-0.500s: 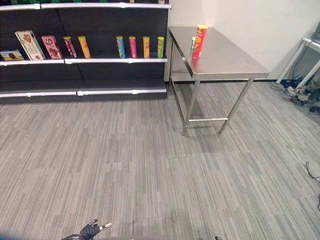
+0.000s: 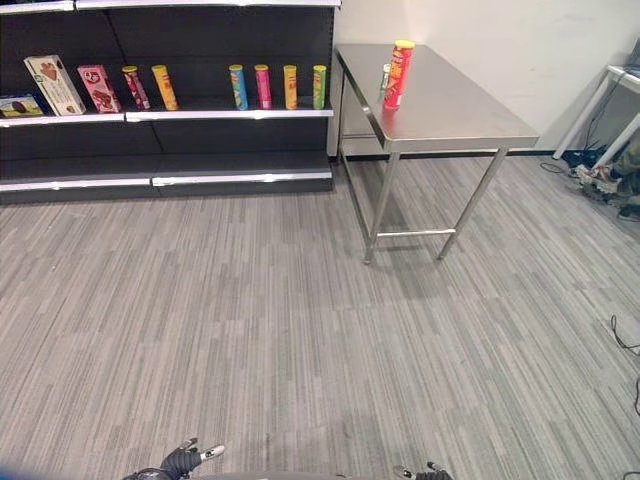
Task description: Put the goods on the table back onto the shelves and tidy them up.
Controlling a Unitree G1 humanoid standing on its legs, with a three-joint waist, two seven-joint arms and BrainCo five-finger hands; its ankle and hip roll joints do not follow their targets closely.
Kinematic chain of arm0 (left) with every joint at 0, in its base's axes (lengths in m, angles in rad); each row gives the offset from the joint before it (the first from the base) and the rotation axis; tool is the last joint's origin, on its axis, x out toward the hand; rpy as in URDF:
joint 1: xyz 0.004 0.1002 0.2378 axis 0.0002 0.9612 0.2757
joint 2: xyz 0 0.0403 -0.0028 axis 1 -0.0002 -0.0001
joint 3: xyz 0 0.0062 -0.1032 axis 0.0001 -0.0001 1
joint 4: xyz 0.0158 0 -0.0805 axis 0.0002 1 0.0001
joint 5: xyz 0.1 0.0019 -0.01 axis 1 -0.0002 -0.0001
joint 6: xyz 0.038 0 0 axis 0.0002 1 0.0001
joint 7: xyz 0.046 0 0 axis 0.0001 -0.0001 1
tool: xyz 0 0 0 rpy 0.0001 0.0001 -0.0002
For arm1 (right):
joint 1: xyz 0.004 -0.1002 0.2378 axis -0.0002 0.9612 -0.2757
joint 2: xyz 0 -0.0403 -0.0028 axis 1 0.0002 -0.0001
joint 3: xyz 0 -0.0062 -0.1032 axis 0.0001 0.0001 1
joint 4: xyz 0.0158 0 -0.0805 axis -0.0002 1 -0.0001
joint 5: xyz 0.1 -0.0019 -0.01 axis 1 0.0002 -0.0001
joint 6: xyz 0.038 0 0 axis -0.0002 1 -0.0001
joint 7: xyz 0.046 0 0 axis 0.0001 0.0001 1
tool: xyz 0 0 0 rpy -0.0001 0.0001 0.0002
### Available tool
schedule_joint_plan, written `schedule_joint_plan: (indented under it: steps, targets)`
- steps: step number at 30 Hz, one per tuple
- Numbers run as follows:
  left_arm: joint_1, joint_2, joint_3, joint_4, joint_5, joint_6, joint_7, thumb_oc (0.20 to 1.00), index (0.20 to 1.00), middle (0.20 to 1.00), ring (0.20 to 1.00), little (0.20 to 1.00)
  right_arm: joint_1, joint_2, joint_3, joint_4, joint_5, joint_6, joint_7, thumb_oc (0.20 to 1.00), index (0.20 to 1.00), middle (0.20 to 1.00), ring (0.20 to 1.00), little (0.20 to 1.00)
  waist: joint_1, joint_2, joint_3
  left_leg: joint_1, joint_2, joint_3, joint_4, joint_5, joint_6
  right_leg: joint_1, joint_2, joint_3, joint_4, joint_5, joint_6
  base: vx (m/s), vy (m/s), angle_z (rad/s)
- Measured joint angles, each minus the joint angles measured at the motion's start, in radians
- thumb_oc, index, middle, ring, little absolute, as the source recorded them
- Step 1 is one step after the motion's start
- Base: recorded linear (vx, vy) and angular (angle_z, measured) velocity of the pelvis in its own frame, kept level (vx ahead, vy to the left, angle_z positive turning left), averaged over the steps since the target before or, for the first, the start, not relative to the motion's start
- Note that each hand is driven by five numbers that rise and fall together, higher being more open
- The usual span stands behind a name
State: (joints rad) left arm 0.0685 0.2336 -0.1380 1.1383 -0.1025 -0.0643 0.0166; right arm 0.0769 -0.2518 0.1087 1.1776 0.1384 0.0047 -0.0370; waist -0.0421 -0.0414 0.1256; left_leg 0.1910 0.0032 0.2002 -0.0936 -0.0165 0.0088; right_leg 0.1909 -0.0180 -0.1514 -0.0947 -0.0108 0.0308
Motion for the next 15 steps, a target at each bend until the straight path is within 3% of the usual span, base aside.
schedule_joint_plan:
  steps: [15]
  targets:
    - [0.001, -0.001, -0.02, 0.0, 0.0, 0.0, -0.01, 1.0, 1.0, 1.0, 1.0, 1.0, 0.014, 0.0, 0.0, 0.0, 0.0, 0.0, 0.002, 1.0, 1.0, 1.0, 1.0, 1.0, -0.003, 0.003, -0.016, 0.014, 0.0, 0.003, 0.003, 0.0, 0.0, 0.013, 0.0, 0.002, 0.0, 0.0, 0.0, 0.0, 0.0, 0.0]
